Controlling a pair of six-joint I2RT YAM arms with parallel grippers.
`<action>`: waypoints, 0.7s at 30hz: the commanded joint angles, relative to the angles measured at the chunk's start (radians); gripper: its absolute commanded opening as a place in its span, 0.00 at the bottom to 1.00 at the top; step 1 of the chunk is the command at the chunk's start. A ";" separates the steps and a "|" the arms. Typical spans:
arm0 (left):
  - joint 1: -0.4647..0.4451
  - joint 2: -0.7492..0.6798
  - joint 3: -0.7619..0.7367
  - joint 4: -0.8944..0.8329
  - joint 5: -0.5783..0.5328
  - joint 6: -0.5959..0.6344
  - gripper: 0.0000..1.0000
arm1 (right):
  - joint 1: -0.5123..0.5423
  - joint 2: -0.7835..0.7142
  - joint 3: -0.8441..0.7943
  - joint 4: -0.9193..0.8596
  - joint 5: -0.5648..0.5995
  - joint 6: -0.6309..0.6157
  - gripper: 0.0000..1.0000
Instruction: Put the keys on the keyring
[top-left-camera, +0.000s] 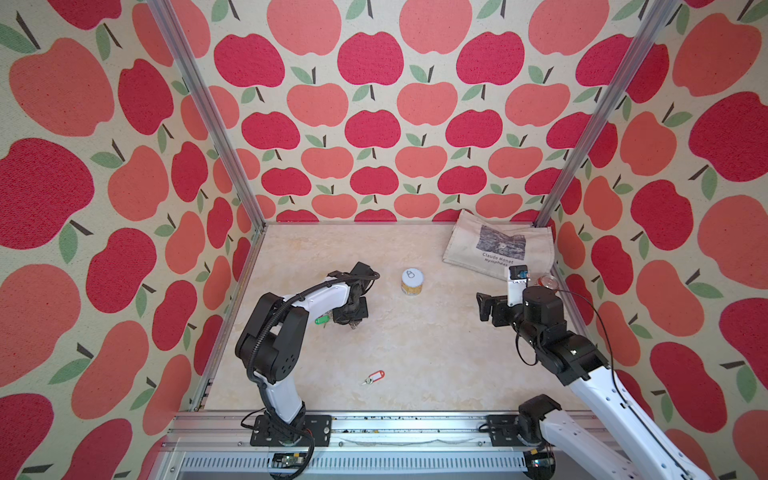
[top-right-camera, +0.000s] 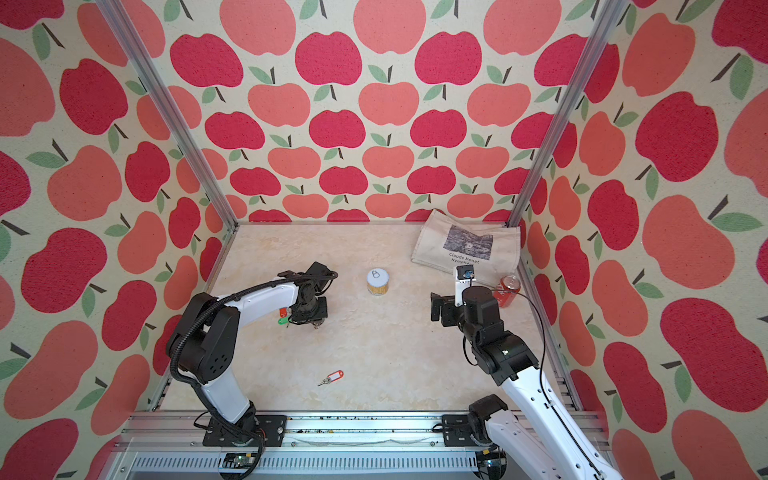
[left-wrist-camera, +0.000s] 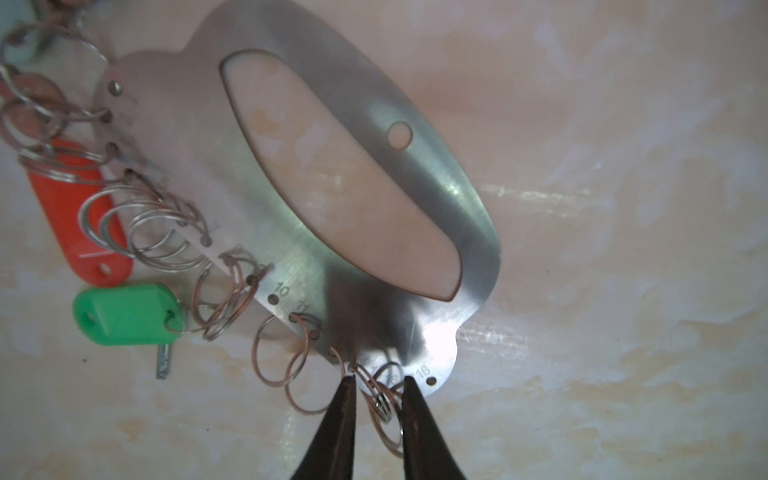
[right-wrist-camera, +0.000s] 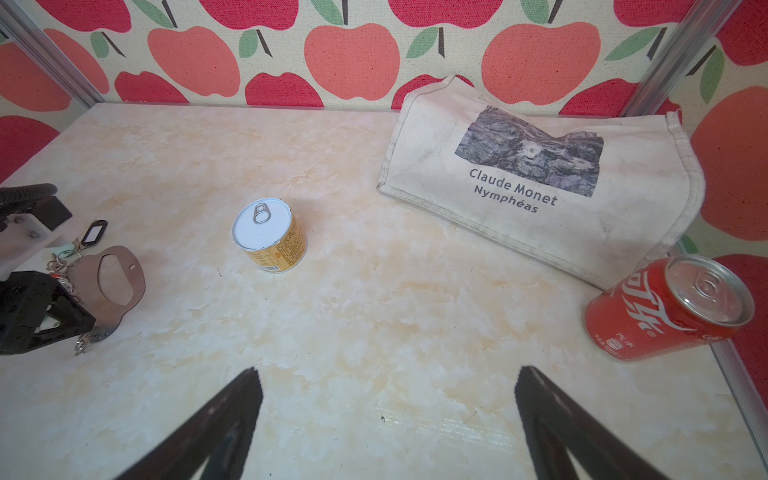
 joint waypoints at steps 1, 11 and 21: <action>0.006 0.013 -0.009 -0.025 -0.027 -0.006 0.20 | 0.009 -0.014 -0.013 0.019 -0.007 0.009 0.99; 0.007 0.011 -0.009 -0.028 -0.034 -0.001 0.05 | 0.009 -0.014 -0.015 0.024 -0.010 0.009 0.99; 0.000 -0.046 -0.024 -0.017 -0.042 0.001 0.00 | 0.009 -0.020 -0.015 0.024 -0.016 0.014 0.99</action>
